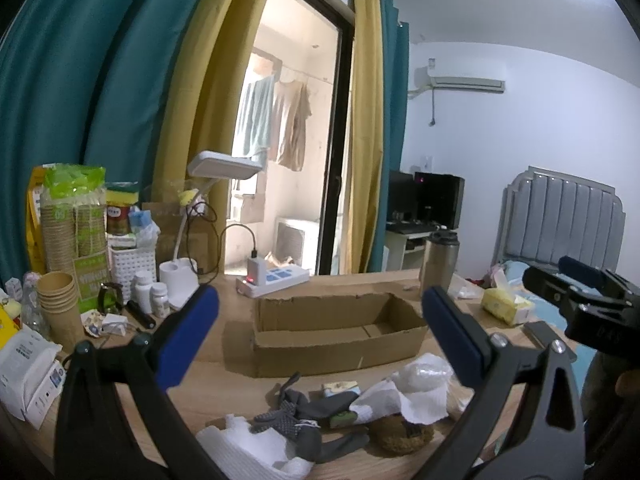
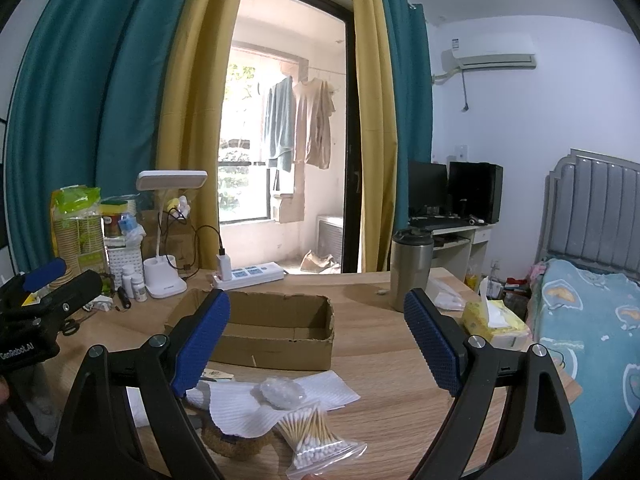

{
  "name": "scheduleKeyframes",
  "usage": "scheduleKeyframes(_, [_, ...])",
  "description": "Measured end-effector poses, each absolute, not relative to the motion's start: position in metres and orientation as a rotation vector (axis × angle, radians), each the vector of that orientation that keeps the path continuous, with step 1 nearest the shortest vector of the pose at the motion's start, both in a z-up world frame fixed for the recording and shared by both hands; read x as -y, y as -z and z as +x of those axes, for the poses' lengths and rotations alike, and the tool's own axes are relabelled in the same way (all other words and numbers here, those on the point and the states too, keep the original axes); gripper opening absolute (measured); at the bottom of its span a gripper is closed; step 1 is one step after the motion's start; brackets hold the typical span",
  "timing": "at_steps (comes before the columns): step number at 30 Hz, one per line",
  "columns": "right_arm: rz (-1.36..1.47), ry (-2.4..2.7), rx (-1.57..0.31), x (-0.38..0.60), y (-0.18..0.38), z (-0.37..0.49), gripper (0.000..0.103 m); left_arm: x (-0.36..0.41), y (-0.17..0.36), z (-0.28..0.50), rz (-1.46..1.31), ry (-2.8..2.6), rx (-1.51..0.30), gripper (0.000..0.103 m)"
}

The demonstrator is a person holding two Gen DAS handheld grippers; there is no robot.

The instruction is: Organize soft objects

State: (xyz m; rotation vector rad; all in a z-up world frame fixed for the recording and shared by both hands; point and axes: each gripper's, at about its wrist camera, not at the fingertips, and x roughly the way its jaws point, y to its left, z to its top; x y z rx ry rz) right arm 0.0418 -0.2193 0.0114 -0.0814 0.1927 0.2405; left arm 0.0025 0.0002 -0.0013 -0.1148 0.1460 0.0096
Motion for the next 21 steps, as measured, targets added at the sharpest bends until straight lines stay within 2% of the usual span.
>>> scheduleKeyframes(21, [-0.080,-0.249,-0.198,0.2137,-0.0105,0.0345,0.091,0.0006,0.0025,0.0021,-0.121,-0.020,-0.149,0.102])
